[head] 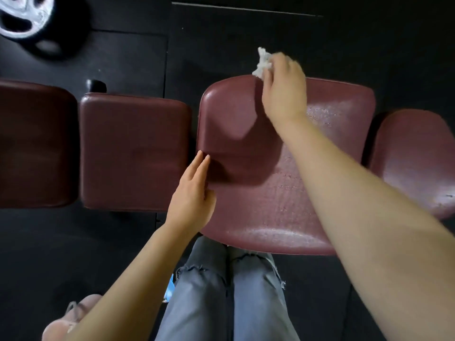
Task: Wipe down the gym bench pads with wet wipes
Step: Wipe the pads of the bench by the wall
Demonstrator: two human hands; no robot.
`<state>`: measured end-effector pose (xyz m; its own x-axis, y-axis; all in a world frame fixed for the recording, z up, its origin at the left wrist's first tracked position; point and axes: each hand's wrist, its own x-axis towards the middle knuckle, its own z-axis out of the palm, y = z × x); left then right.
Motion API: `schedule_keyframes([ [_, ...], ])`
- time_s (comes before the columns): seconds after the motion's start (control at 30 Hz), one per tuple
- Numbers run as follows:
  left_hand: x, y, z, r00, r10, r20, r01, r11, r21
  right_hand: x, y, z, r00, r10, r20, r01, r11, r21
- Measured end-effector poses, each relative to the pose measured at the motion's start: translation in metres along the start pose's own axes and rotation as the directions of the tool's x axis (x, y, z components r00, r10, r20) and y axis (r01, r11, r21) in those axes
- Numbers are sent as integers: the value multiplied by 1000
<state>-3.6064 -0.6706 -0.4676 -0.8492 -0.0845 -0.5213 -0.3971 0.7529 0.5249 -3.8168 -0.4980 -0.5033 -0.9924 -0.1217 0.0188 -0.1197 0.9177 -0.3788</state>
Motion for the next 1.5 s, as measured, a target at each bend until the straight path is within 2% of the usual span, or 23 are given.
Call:
schedule_keyframes([
  [0.03,3,0,-1,1000,13,2,-13,1000,11,-23,-1,5,999,-31,8,31,999,23],
  [0.07,4,0,-3,1000,31,3,-31,999,24,-58,-2,8,987,-145,65,142,989,49],
  [0.13,7,1,-8,995,97,4,-97,993,62,-148,-5,2,894,-374,248,340,925,171],
  [0.23,17,3,-13,980,196,33,-199,971,129,-268,0,-23,777,-509,371,419,857,300],
  [0.3,23,7,-13,968,245,48,-249,955,163,-294,5,-31,725,-573,382,479,818,318],
  [0.37,28,12,-11,956,287,64,-294,937,187,-263,11,-28,717,-597,360,512,801,309],
  [0.43,32,16,-7,950,305,68,-312,931,188,-201,19,-15,811,-501,302,440,863,249],
  [0.53,33,17,0,957,284,66,-292,933,213,-84,28,-4,936,-336,107,334,942,38],
  [0.57,33,18,1,958,279,64,-286,931,224,-50,28,-4,960,-274,57,275,961,-19],
  [0.63,32,20,5,961,269,61,-275,931,240,-11,21,-8,998,-56,-11,56,998,-38],
  [0.7,30,22,8,966,251,55,-256,933,254,-23,11,-8,995,101,-9,-100,995,30],
  [0.77,30,25,9,968,249,44,-251,924,288,-89,4,-7,998,61,30,-63,995,80],
  [0.83,31,27,9,963,266,43,-264,905,335,-190,-2,-16,988,18,153,-43,986,162],
  [0.9,34,29,11,956,285,75,-293,893,342,-285,-4,-32,966,59,253,-113,972,206],
  [0.97,36,32,13,956,279,90,-293,895,337,-332,-4,-41,952,101,287,-161,968,194],
  [1.07,35,34,14,960,260,104,-280,883,376,-290,5,-26,973,123,193,-149,981,127],
  [1.2,35,34,11,956,264,130,-295,871,393,-124,23,-5,980,176,-96,-174,984,27],
  [1.3,33,36,11,953,268,140,-303,862,407,-28,32,-16,969,236,-78,-239,971,-32],
  [1.4,32,38,10,955,260,141,-295,860,415,-49,32,-12,948,307,-85,-307,952,12],
  [1.47,31,42,11,959,248,134,-282,866,413,-134,28,-11,948,304,-96,-299,952,63],
  [1.5,31,44,12,957,258,132,-289,865,410,-186,25,-14,949,312,-49,-307,948,87],
])
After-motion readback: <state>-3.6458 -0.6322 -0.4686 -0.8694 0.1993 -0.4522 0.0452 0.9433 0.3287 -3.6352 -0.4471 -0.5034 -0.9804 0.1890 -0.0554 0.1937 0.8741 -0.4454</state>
